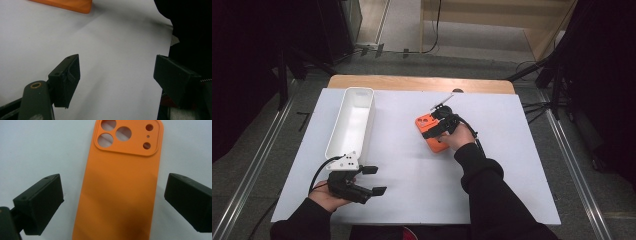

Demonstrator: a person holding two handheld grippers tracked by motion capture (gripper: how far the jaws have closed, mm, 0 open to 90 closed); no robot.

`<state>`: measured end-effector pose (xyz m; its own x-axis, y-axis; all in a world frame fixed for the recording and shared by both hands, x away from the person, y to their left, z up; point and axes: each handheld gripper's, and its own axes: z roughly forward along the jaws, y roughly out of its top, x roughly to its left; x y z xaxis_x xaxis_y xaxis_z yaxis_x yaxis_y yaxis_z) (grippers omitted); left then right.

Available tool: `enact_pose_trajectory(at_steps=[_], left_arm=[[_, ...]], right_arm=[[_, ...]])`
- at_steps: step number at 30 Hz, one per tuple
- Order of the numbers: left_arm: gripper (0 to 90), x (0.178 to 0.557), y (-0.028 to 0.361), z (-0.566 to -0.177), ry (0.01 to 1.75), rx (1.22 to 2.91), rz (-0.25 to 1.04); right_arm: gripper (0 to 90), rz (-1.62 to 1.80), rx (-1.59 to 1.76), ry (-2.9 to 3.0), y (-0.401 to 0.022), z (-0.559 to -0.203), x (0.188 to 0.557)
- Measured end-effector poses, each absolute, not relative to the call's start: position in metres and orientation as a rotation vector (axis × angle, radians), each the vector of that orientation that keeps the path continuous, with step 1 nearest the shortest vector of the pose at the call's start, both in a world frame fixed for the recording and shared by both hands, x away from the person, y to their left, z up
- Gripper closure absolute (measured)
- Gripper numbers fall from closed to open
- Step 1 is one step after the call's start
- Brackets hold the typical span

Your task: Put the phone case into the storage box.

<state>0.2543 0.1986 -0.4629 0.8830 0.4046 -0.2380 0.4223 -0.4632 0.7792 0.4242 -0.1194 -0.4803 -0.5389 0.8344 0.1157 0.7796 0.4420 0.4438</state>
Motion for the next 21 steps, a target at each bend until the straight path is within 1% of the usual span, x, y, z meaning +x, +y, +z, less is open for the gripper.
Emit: enact_pose_trajectory(at_steps=[12,14,21], left_arm=[[21.8,0.254,0.199,-0.463,0.596,2.105,-0.023],[21.8,0.254,0.199,-0.463,0.595,2.108,-0.023],[21.8,0.254,0.198,-0.463,0.595,2.106,-0.025]], right_arm=[[1.3,0.6,1.434,2.571,-0.114,-0.488,0.425],[5.5,0.59,1.433,2.575,-0.112,-0.489,0.424],[5.5,0.549,1.426,2.573,-0.108,-0.492,0.424]])
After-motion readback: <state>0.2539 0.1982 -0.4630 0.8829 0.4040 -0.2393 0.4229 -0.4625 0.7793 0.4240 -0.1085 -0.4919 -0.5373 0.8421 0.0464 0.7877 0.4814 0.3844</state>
